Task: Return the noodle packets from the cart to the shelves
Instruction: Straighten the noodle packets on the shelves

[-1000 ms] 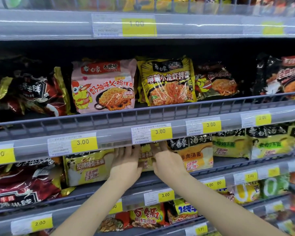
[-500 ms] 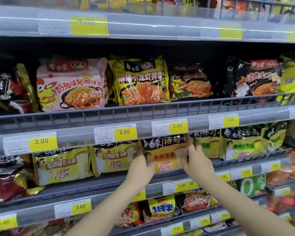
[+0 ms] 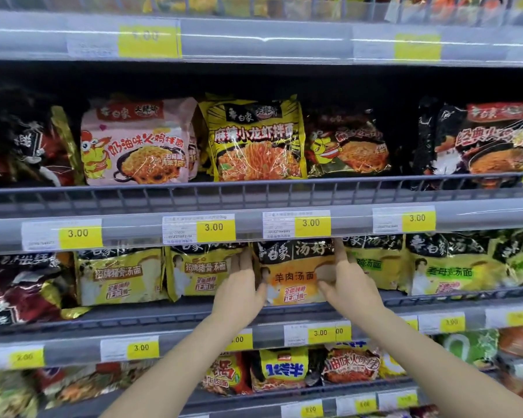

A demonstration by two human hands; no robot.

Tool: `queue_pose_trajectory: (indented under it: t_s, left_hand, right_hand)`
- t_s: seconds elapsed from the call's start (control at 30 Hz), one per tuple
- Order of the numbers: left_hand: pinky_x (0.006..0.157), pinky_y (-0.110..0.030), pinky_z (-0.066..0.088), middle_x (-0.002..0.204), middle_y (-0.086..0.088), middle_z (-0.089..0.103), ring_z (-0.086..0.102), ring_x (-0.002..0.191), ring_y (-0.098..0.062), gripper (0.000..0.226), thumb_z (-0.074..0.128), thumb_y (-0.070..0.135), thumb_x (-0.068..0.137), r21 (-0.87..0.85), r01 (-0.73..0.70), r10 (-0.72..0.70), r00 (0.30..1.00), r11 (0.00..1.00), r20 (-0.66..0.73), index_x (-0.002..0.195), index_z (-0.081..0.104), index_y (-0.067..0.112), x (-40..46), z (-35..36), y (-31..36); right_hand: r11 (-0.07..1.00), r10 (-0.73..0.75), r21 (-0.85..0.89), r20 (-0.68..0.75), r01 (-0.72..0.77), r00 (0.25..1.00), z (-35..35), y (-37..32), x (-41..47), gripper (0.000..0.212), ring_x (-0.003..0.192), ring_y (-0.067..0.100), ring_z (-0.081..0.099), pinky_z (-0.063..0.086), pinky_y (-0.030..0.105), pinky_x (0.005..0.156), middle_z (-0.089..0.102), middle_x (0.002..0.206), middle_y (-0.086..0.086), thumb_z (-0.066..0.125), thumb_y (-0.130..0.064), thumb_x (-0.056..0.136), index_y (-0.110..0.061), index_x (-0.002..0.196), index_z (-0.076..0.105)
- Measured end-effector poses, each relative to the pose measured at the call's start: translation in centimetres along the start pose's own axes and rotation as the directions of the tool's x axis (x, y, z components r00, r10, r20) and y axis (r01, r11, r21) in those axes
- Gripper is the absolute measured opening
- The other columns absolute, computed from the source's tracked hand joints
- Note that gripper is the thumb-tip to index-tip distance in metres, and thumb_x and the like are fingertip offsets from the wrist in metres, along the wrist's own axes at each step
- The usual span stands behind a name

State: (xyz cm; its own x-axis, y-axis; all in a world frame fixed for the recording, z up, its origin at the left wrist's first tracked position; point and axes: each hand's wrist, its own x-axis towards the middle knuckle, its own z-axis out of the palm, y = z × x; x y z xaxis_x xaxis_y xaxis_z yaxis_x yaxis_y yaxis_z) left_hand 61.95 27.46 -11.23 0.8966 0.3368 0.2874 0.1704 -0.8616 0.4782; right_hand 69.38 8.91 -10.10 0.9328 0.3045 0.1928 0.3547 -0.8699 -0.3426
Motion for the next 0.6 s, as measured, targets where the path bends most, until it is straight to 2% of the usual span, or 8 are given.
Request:
queue_pose_trajectory:
  t_s: [0.03,0.1,0.23,0.47,0.6]
  left_hand:
    - [0.071,-0.038,0.053,0.143,-0.015,0.032,0.064,0.094,-0.033,0.066,0.051,0.03,0.09,0.112,-0.033,0.036,0.999,0.993,-0.025,0.144,0.013,0.021,0.1,-0.2,-0.2]
    - [0.071,-0.037,0.052,0.151,-0.013,0.017,0.063,0.098,-0.034,0.074,0.049,0.034,0.091,0.198,-0.112,0.114,0.994,0.974,0.001,0.147,0.001,0.03,0.3,-0.6,-0.2]
    - [0.073,-0.036,0.053,0.144,-0.004,0.017,0.059,0.101,-0.027,0.083,0.057,0.035,0.085,0.148,-0.169,0.158,0.984,0.974,0.087,0.144,0.0,0.045,1.1,-0.4,-0.6]
    - [0.081,-0.036,0.049,0.14,-0.006,0.018,0.05,0.112,-0.027,0.081,0.061,0.036,0.085,0.215,-0.139,0.133,0.99,0.967,0.042,0.147,0.009,0.036,1.3,0.1,-0.5]
    - [0.079,-0.036,0.049,0.138,-0.007,0.022,0.05,0.109,-0.026,0.079,0.06,0.034,0.085,0.254,-0.139,0.142,0.99,0.957,0.005,0.147,0.01,0.034,1.3,0.3,-0.6]
  right_hand:
    - [1.0,-0.021,-0.021,0.013,0.022,1.0,-0.5,-0.1,0.0,0.092,0.104,0.031,0.062,0.05,0.037,0.078,0.027,0.153,0.014,0.056,-0.033,0.09,-0.025,0.15,-0.013]
    - [0.997,-0.061,-0.051,0.053,0.064,0.997,-1.1,-0.2,0.1,0.091,0.106,0.031,0.063,0.052,0.038,0.083,0.015,0.158,0.013,0.058,-0.033,0.089,-0.028,0.15,-0.01]
    - [0.986,-0.139,-0.08,0.076,0.145,0.987,-0.8,0.3,1.1,0.086,0.1,0.032,0.066,0.055,0.037,0.077,0.011,0.157,0.018,0.056,-0.03,0.089,-0.034,0.149,-0.006]
    - [0.979,-0.163,-0.114,0.057,0.168,0.985,0.2,0.2,1.7,0.087,0.099,0.035,0.065,0.056,0.04,0.077,0.007,0.156,0.019,0.056,-0.025,0.089,-0.033,0.15,-0.006]
    - [0.98,-0.172,-0.098,0.036,0.175,0.984,0.8,0.1,1.8,0.085,0.099,0.036,0.064,0.055,0.039,0.074,0.007,0.157,0.019,0.054,-0.021,0.088,-0.032,0.15,-0.004]
